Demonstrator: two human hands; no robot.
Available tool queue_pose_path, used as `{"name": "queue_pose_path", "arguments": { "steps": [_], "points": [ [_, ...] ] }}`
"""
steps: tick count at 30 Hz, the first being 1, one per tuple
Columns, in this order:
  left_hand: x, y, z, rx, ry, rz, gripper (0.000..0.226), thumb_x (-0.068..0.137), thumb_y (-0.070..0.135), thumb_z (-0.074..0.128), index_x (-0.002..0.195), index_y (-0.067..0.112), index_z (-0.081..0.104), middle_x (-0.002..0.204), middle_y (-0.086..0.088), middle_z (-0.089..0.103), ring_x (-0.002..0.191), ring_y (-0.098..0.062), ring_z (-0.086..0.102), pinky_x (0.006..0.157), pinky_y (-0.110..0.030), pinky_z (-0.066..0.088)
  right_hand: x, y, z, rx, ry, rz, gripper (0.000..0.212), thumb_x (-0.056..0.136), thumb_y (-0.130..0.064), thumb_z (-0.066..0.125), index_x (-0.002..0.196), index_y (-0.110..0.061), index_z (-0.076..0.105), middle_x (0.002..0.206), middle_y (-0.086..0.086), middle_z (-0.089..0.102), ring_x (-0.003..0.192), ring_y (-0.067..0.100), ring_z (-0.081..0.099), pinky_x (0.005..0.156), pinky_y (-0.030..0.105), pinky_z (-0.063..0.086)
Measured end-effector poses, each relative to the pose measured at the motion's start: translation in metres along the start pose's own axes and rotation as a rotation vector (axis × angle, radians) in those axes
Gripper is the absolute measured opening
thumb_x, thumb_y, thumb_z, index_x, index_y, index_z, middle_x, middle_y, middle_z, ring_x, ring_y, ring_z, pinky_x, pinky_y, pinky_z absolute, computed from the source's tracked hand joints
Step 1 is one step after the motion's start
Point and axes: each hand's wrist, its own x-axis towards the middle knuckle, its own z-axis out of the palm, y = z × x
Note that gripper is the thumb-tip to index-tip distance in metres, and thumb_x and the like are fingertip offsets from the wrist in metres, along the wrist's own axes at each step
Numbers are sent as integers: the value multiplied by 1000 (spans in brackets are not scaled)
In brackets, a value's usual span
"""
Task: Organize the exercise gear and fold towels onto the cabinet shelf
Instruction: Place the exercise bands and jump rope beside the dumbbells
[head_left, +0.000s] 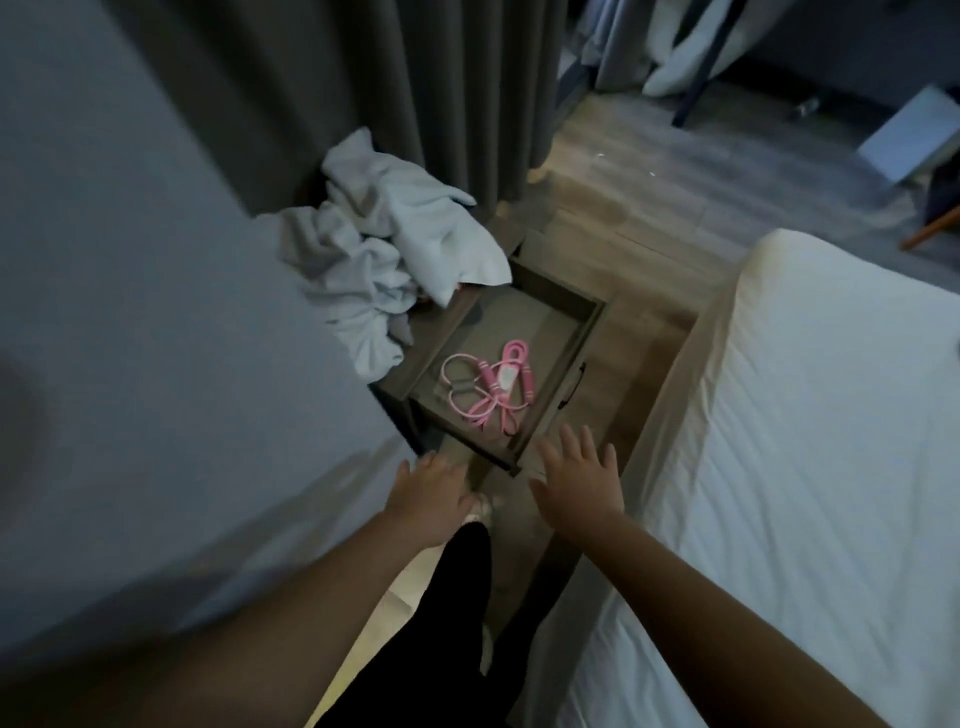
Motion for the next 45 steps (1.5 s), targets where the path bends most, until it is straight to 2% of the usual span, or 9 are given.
{"name": "queue_pose_path", "arguments": {
  "steps": [11, 17, 21, 26, 30, 34, 39, 42, 45],
  "points": [
    [240, -24, -4, -3, -79, -55, 43, 95, 34, 49, 135, 20, 46, 140, -6, 45, 128, -26, 43, 103, -36, 37, 200, 34, 25, 187, -157, 64, 65, 101, -40, 37, 155, -24, 5, 162, 13, 2, 149, 36, 0, 120, 51, 7],
    [347, -57, 41, 83, -13, -124, 77, 87, 37, 60, 152, 21, 21, 158, -6, 21, 146, -25, 18, 114, -41, 25, 299, 44, 82, 242, -199, 3, 76, 98, -46, 44, 155, -24, 0, 162, 10, -9, 148, 33, -5, 119, 50, 6],
    [405, -75, 63, 74, 83, 50, 77, 88, 48, 55, 152, 20, 23, 161, -4, 18, 149, -23, 9, 119, -43, 12, 351, 53, 117, 217, -245, 16, 73, 97, -41, 48, 155, -23, 6, 162, 11, -6, 148, 36, 0, 119, 50, 9],
    [431, -69, 64, 133, 82, 79, 54, 82, 50, 61, 122, 17, 47, 128, -5, 54, 123, -25, 46, 112, -40, 20, 372, 58, 134, 277, -239, 74, 70, 96, -40, 51, 153, -23, 14, 162, 10, 1, 147, 38, 10, 117, 52, 21],
    [432, -69, 66, 38, -11, -11, 74, 70, 53, 73, 127, 17, 41, 128, -6, 53, 120, -28, 49, 99, -37, 36, 377, 55, 135, 374, -194, 98, 70, 95, -28, 57, 152, -20, 18, 160, 12, 7, 136, 33, 38, 106, 45, 44],
    [430, -65, 77, 21, -136, -90, 84, 67, 65, 72, 130, 17, 42, 133, -7, 45, 122, -29, 45, 99, -41, 39, 383, 55, 135, 491, -129, 129, 65, 96, -23, 55, 151, -15, 20, 154, 16, 24, 126, 31, 49, 101, 40, 48],
    [424, -72, 79, -242, -124, -177, 58, 68, 62, 75, 102, 23, 50, 99, 1, 55, 84, -16, 52, 62, -28, 38, 386, 61, 136, 585, -67, 153, 67, 94, -18, 55, 151, -15, 20, 143, 16, 40, 122, 30, 50, 100, 43, 48],
    [414, -76, 67, -384, -235, -209, 42, 69, 56, 77, 88, 24, 57, 89, 3, 61, 79, -15, 61, 64, -30, 48, 387, 61, 135, 630, -60, 213, 57, 99, -19, 47, 149, -16, 21, 132, 15, 50, 111, 26, 56, 90, 38, 52],
    [396, -84, 41, -597, -183, -241, 23, 73, 30, 80, 83, 20, 62, 81, 1, 67, 74, -16, 66, 72, -41, 57, 388, 59, 132, 665, -77, 236, 40, 100, -21, 46, 138, -14, 36, 123, 14, 55, 98, 24, 60, 81, 37, 54]
  ]
}}
